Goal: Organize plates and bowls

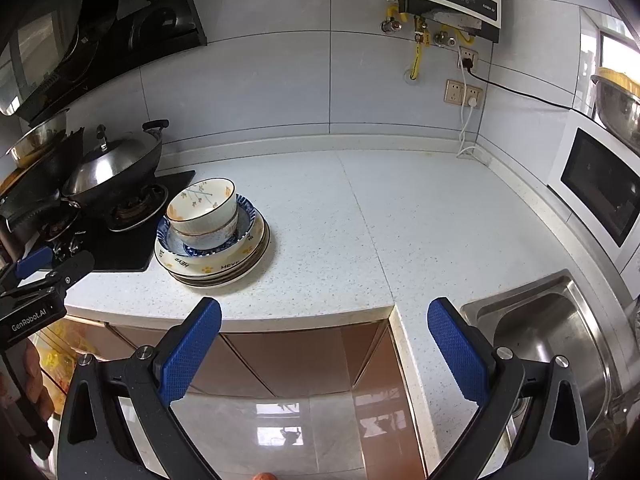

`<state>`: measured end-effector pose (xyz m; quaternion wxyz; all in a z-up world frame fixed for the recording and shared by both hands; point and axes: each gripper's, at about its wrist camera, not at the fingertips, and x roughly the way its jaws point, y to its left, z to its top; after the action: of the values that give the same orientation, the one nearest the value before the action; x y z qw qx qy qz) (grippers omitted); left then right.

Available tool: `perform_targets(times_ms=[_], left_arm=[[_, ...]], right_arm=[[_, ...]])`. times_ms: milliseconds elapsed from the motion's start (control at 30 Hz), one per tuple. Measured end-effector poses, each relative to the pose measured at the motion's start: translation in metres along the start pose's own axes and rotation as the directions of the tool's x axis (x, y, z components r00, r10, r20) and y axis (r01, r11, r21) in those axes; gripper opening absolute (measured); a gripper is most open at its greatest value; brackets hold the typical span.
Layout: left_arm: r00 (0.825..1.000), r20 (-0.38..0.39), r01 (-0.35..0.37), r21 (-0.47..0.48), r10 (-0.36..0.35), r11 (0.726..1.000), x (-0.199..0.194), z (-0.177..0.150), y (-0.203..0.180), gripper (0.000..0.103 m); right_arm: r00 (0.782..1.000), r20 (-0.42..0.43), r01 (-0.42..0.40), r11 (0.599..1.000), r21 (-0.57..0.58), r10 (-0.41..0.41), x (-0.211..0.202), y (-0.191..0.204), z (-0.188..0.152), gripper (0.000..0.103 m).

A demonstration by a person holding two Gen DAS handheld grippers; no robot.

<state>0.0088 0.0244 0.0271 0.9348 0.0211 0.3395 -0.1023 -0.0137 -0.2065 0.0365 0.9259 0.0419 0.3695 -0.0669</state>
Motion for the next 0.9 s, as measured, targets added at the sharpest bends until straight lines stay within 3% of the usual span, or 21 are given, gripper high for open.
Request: perform_targets(times_ms=[367, 900], left_arm=[[0.999, -0.015, 0.032, -0.044, -0.033, 0.998, -0.001, -0.003, 0.003, 0.099], [0.999, -0.022, 0.023, -0.026, -0.024, 0.999, -0.001, -0.008, -0.004, 0.099]], right_arm=[[1.000, 0.006, -0.018, 1.000, -0.014, 0.018, -0.004, -0.002, -0.002, 0.102], [0.999, 0.032, -0.044, 0.998, 0.033, 0.043, -0.008, -0.010, -0.003, 0.102]])
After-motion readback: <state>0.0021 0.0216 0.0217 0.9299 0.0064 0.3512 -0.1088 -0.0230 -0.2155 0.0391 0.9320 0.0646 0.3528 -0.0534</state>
